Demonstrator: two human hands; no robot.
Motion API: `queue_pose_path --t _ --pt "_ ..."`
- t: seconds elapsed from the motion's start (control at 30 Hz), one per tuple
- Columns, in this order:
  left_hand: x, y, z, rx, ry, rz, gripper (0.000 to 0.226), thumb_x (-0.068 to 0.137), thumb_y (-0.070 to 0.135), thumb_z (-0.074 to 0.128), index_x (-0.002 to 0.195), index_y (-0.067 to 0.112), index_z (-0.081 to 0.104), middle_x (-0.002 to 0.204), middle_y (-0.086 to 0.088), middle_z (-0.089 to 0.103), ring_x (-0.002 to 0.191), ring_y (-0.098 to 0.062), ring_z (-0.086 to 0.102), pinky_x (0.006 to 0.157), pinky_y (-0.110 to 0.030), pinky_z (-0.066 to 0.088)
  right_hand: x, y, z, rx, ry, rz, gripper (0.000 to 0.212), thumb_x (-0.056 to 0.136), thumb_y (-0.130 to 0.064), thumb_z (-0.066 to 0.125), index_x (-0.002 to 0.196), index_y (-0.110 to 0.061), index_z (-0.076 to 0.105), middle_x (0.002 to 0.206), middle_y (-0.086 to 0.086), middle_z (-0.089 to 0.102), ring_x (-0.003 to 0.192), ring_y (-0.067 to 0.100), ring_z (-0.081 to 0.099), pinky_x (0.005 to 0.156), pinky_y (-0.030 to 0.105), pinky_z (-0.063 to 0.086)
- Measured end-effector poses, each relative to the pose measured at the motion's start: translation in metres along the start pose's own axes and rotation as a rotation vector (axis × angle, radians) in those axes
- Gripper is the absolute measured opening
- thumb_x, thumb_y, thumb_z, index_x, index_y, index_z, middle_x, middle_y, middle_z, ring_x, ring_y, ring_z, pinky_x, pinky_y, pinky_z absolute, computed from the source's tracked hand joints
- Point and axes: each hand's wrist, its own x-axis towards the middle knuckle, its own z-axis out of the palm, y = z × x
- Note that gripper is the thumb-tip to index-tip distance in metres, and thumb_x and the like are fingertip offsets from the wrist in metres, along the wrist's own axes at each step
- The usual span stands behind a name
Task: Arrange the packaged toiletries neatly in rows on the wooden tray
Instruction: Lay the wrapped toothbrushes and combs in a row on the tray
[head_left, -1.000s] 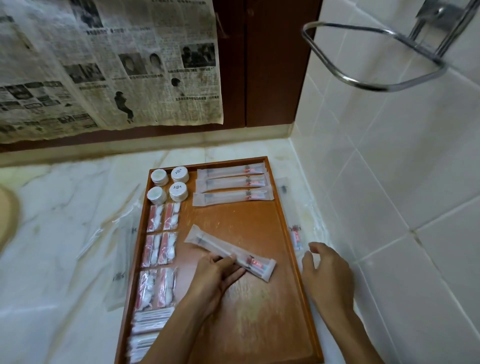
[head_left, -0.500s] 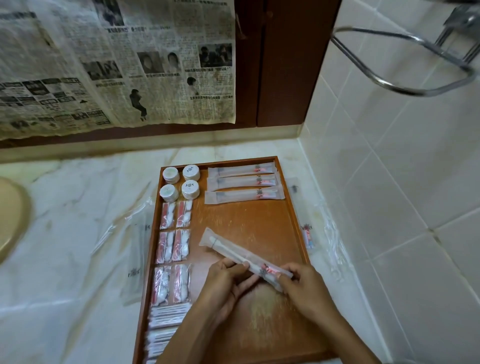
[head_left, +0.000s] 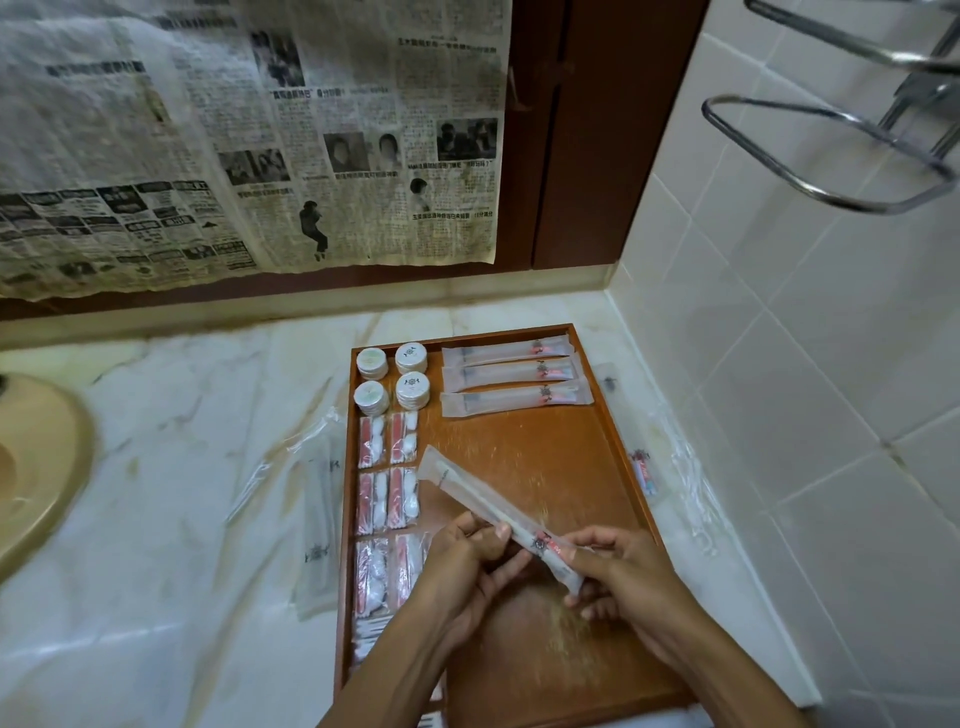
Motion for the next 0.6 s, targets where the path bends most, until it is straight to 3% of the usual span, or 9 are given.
queue_pose_path --t 0.13,0.23,0.3,0.43,0.6 --pt "-0.004 -0.003 0.002 0.082 -0.126 -0.051 0.015 0.089 -0.005 0.059 0.1 -0.003 0.069 0.101 -0.024 0.07 0.095 -0.032 0.069 0.074 -0.038 0.06 0.0 0.002 0.006 0.032 0.009 -0.029 0.009 0.09 -0.01 0.066 0.089 -0.008 0.075 0.074 0.019 0.072 0.056 0.024 0.066 0.046 0.027 0.052" --pt "-0.006 -0.006 -0.001 0.174 -0.187 -0.066 0.022 0.086 -0.003 0.062 0.108 -0.003 0.068 0.099 -0.023 0.069 0.089 -0.029 0.068 0.078 -0.036 0.059 0.0 0.005 0.01 0.06 -0.002 -0.003 0.01 0.091 -0.008 0.063 0.093 -0.001 0.07 0.073 0.019 0.071 0.053 0.021 0.063 0.044 0.026 0.05" --pt "-0.004 -0.005 -0.003 0.214 -0.208 -0.021 0.024 0.083 -0.003 0.064 0.106 -0.007 0.066 0.096 -0.026 0.067 0.087 -0.032 0.064 0.085 -0.043 0.055 -0.001 0.006 0.015 0.071 0.007 -0.005 0.013 0.091 -0.01 0.064 0.096 0.002 0.065 0.076 0.019 0.071 0.053 0.021 0.061 0.044 0.026 0.049" --pt "0.001 -0.008 -0.003 0.206 -0.131 0.083 0.018 0.078 0.002 0.069 0.094 -0.006 0.068 0.088 -0.03 0.065 0.084 -0.04 0.063 0.092 -0.06 0.048 -0.005 0.006 0.024 0.009 0.057 -0.079 0.021 0.091 -0.016 0.066 0.1 0.001 0.058 0.079 0.017 0.072 0.054 0.024 0.06 0.045 0.028 0.049" --pt "0.007 -0.012 0.001 0.237 -0.028 0.154 0.033 0.067 0.018 0.08 0.087 -0.006 0.069 0.08 -0.028 0.066 0.072 -0.034 0.064 0.082 -0.053 0.052 -0.004 0.004 0.029 0.046 0.077 -0.097 0.019 0.089 -0.019 0.068 0.098 -0.003 0.063 0.083 0.015 0.072 0.056 0.025 0.061 0.043 0.027 0.049"
